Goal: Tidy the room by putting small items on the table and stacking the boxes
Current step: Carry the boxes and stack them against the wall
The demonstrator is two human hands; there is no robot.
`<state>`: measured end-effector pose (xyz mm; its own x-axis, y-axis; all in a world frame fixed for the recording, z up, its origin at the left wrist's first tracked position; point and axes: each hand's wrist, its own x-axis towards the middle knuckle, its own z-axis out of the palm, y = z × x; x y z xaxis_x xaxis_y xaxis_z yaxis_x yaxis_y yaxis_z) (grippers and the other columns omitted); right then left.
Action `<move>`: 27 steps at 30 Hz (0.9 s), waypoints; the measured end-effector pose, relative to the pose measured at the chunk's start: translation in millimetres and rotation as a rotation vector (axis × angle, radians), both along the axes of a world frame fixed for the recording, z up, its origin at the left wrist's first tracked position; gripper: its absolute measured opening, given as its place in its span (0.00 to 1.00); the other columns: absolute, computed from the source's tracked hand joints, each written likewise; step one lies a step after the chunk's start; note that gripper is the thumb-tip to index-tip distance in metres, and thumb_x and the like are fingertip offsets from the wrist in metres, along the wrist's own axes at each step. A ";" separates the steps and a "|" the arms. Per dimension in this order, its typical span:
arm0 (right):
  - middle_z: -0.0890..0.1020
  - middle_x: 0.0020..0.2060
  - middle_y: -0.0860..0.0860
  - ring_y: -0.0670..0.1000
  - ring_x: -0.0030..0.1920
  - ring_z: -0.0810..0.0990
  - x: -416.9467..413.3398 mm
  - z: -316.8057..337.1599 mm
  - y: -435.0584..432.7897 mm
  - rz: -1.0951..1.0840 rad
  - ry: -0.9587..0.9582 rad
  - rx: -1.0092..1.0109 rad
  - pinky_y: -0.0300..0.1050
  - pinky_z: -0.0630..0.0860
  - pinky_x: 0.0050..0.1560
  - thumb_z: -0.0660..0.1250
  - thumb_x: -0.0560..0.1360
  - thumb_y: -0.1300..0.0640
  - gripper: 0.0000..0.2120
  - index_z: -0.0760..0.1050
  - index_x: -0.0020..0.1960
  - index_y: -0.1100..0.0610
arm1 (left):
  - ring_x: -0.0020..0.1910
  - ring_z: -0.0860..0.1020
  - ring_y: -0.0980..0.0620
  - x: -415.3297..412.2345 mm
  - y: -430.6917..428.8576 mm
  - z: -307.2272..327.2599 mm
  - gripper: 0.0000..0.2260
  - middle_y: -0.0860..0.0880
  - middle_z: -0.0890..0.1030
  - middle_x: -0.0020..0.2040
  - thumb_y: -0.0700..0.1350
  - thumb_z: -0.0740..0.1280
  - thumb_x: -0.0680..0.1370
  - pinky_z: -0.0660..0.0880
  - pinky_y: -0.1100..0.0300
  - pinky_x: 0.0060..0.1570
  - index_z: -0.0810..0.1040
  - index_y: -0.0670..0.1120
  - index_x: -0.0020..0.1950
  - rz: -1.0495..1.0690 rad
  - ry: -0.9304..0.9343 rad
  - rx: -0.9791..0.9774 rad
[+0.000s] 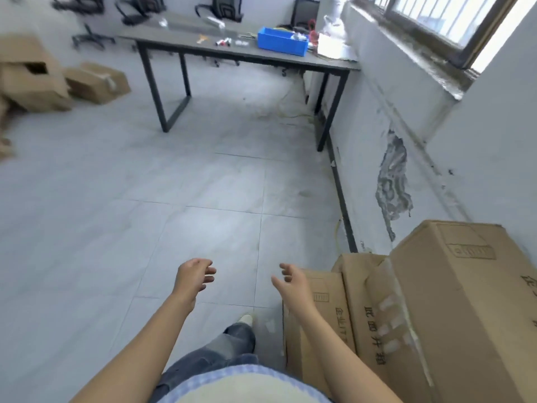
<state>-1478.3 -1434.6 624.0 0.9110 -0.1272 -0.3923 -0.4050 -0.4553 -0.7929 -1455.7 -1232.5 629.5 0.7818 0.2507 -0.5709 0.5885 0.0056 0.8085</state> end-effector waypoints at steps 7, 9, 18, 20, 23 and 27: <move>0.73 0.63 0.51 0.46 0.55 0.70 -13.0 -8.4 72.1 0.205 0.034 -0.014 0.42 0.70 0.59 0.64 0.76 0.54 0.20 0.68 0.67 0.57 | 0.36 0.75 0.49 -53.0 69.1 -5.4 0.06 0.44 0.79 0.41 0.41 0.62 0.78 0.67 0.59 0.36 0.74 0.43 0.42 0.205 0.055 0.011; 0.73 0.63 0.52 0.47 0.57 0.71 -14.5 -10.7 88.2 0.235 0.039 -0.034 0.43 0.70 0.59 0.64 0.77 0.54 0.20 0.68 0.67 0.57 | 0.36 0.75 0.49 -61.5 87.7 -10.0 0.06 0.44 0.79 0.41 0.41 0.61 0.78 0.67 0.59 0.36 0.74 0.44 0.42 0.247 0.069 0.004; 0.74 0.61 0.51 0.45 0.55 0.71 16.2 -8.6 233.5 0.331 -0.022 -0.015 0.39 0.69 0.56 0.64 0.76 0.54 0.18 0.71 0.65 0.57 | 0.35 0.75 0.50 -78.4 231.4 3.4 0.06 0.46 0.78 0.40 0.40 0.61 0.78 0.67 0.60 0.36 0.74 0.44 0.41 0.493 0.002 0.010; 0.73 0.62 0.50 0.45 0.57 0.71 18.9 -8.1 277.3 0.397 -0.043 0.000 0.38 0.68 0.55 0.64 0.77 0.54 0.18 0.70 0.65 0.57 | 0.36 0.76 0.50 -83.5 273.7 5.1 0.06 0.46 0.79 0.40 0.40 0.62 0.78 0.68 0.60 0.37 0.74 0.44 0.42 0.575 -0.015 0.014; 0.72 0.62 0.49 0.45 0.58 0.71 21.8 -10.1 336.6 0.503 -0.061 -0.005 0.37 0.67 0.56 0.63 0.77 0.54 0.18 0.70 0.65 0.57 | 0.35 0.76 0.50 -91.0 328.6 5.9 0.05 0.45 0.79 0.40 0.40 0.62 0.78 0.68 0.60 0.36 0.74 0.44 0.43 0.681 -0.041 0.012; 0.72 0.63 0.50 0.47 0.62 0.71 21.1 -14.7 392.9 0.577 -0.046 -0.030 0.39 0.68 0.59 0.61 0.78 0.54 0.18 0.70 0.66 0.57 | 0.36 0.76 0.50 -111.8 372.9 0.8 0.04 0.45 0.79 0.39 0.39 0.62 0.78 0.68 0.60 0.36 0.74 0.43 0.43 0.767 -0.026 -0.005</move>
<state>-1457.2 -1041.7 609.3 0.8522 0.3849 -0.3544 -0.0500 -0.6144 -0.7874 -1567.5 -859.5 630.3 0.4036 0.7257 -0.5572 0.3992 0.4083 0.8209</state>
